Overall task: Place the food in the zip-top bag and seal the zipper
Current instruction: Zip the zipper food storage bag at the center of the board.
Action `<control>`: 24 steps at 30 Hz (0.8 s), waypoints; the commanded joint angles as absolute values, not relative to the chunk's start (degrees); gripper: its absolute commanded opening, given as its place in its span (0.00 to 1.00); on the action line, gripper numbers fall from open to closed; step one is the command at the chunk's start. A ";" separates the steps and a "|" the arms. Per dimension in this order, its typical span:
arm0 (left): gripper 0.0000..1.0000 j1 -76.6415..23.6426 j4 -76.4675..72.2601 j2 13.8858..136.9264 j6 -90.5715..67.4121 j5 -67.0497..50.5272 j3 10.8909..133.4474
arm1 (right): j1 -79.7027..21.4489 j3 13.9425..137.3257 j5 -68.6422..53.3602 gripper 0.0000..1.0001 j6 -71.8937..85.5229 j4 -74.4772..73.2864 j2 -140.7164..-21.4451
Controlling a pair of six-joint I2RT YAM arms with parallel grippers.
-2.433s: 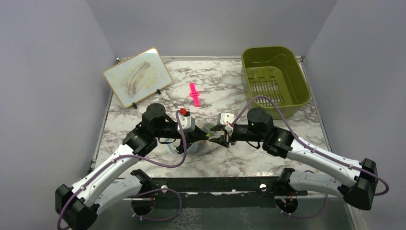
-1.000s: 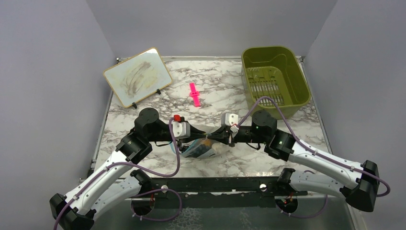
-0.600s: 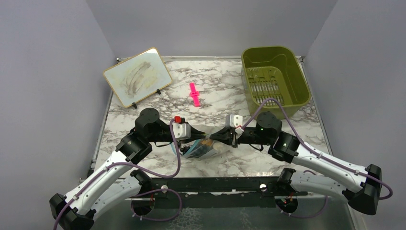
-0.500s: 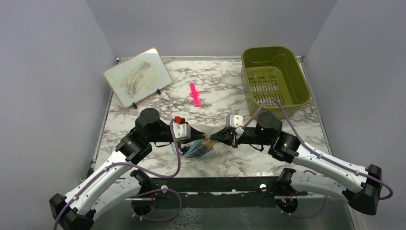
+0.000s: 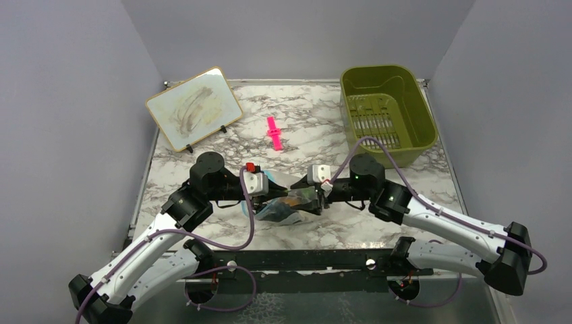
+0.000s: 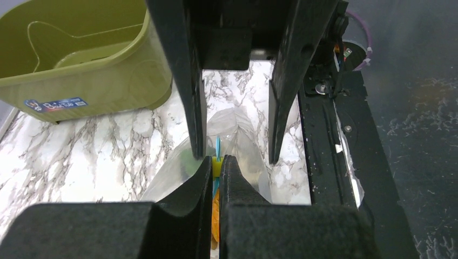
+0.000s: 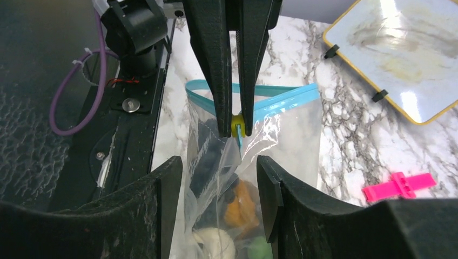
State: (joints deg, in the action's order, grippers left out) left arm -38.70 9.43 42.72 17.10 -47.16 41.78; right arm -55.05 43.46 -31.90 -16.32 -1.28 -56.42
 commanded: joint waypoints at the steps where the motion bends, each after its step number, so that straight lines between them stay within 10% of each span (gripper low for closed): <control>1: 0.00 -38.50 6.95 42.03 15.90 -49.93 43.17 | -55.20 46.30 -34.66 0.54 -16.92 1.12 -60.58; 4: 0.00 -38.52 6.63 42.08 15.62 -50.52 42.53 | -55.17 47.28 -32.14 0.49 -16.44 3.34 -62.83; 8: 0.00 -38.50 6.66 41.30 15.89 -49.50 41.40 | -55.19 48.20 -30.36 0.01 -16.52 4.96 -62.86; 24: 0.00 -38.49 11.25 41.73 20.32 -44.50 39.79 | -55.14 41.27 -30.16 0.01 -12.01 11.02 -50.33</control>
State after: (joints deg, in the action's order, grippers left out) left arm -38.89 6.74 41.23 18.79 -47.48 41.34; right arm -55.20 40.62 -29.43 -13.08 5.74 -53.91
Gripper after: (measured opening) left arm 0.040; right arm 0.009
